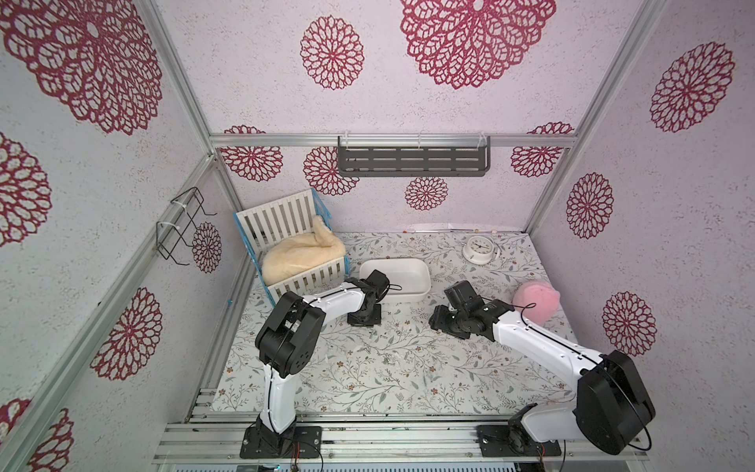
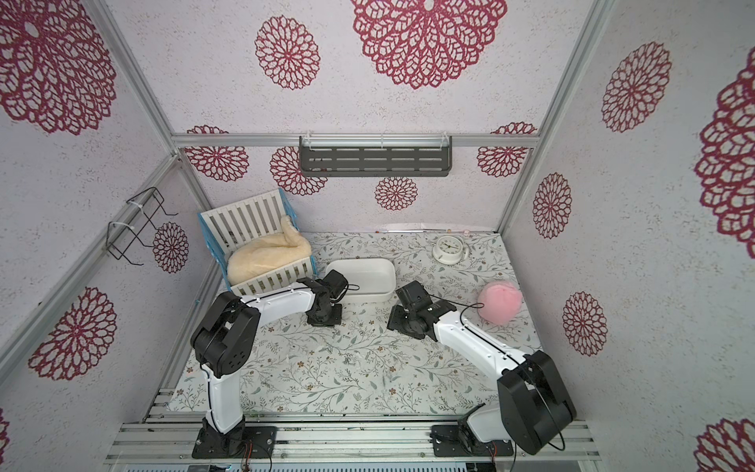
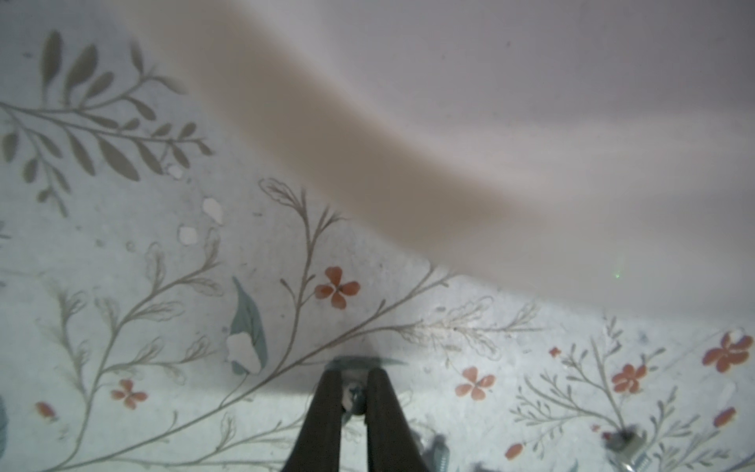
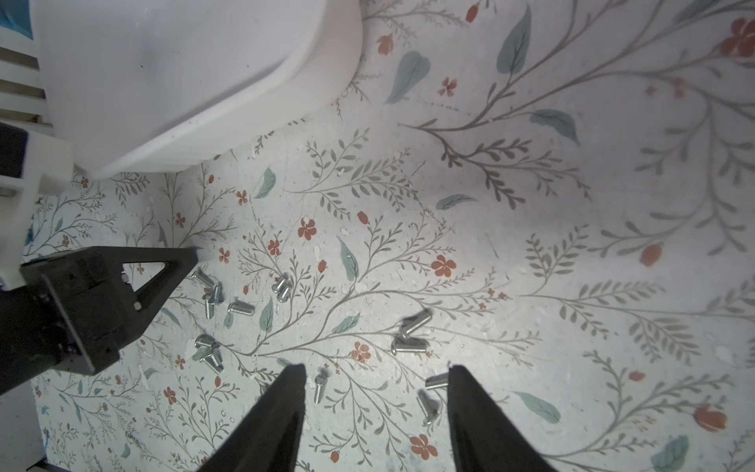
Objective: Put the screws on the desktop into the storage box
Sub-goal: Pick up the screw from the center of the board.
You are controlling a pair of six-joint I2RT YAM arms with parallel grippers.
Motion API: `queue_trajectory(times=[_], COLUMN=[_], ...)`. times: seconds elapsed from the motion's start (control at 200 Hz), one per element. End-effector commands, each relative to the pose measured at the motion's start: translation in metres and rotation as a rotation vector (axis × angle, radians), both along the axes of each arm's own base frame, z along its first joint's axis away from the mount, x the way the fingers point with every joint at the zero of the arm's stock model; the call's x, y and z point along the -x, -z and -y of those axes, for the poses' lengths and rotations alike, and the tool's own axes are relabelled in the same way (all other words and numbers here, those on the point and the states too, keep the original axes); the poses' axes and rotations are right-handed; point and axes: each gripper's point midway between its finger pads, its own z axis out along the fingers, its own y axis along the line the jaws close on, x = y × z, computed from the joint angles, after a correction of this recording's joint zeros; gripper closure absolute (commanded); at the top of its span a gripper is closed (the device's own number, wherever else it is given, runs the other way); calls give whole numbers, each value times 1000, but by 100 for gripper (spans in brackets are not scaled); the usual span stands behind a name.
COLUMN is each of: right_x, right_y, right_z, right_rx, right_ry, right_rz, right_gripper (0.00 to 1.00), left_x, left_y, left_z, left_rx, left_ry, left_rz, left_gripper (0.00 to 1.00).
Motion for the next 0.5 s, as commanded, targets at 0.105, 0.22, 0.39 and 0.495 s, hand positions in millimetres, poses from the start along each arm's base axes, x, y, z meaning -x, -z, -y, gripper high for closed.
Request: queue_trajectory(times=[0.105, 0.22, 0.39, 0.495], right_x=[-3, -3, -3, -3], right_y=[-18, -19, -21, -21], right_z=[-2, -1, -1, 0], right_rx=[-24, -23, -23, -21], right_ry=[-5, -2, -2, 0], right_rz=[60, 62, 67, 70], right_gripper=[41, 41, 42, 42], left_x=[15, 15, 8, -6], left_y=[-27, -46, -80, -101], left_z=[-8, -8, -7, -6], left_rx=[-16, 3, 27, 36], left_ry=[20, 21, 25, 29], left_rz=[15, 46, 111, 153], left_gripper=[96, 96, 96, 96])
